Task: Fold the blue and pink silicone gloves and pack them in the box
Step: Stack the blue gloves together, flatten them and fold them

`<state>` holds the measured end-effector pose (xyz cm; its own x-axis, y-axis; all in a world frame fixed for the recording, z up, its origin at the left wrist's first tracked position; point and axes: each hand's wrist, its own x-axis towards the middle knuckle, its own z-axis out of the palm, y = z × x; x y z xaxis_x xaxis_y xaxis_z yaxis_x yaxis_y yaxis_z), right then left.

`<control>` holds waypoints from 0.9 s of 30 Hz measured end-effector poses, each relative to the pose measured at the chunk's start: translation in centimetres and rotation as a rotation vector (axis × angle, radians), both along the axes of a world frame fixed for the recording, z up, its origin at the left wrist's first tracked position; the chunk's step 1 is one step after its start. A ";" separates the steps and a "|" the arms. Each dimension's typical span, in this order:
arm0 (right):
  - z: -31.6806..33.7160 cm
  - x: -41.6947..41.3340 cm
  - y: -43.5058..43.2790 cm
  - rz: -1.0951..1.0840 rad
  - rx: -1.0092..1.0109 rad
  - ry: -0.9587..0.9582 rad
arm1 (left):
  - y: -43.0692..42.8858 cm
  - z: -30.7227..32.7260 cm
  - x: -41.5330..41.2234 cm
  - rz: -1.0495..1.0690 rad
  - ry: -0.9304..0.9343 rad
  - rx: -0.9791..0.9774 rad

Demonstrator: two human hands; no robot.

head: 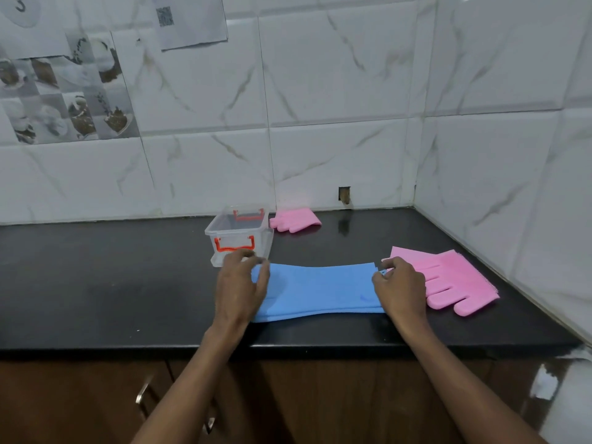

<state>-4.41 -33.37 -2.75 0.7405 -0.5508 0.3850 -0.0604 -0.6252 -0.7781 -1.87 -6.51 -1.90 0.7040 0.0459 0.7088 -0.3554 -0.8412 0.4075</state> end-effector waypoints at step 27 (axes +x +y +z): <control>0.4 -0.7 2.0 -0.091 -0.500 0.327 | -6.0 -1.0 -1.9 -0.529 0.485 0.567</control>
<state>-5.15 -31.36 -2.39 0.8225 -0.4289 0.3736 -0.3179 -0.8913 -0.3232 -3.82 -12.51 -2.92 0.7605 -0.6323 0.1474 -0.6492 -0.7369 0.1883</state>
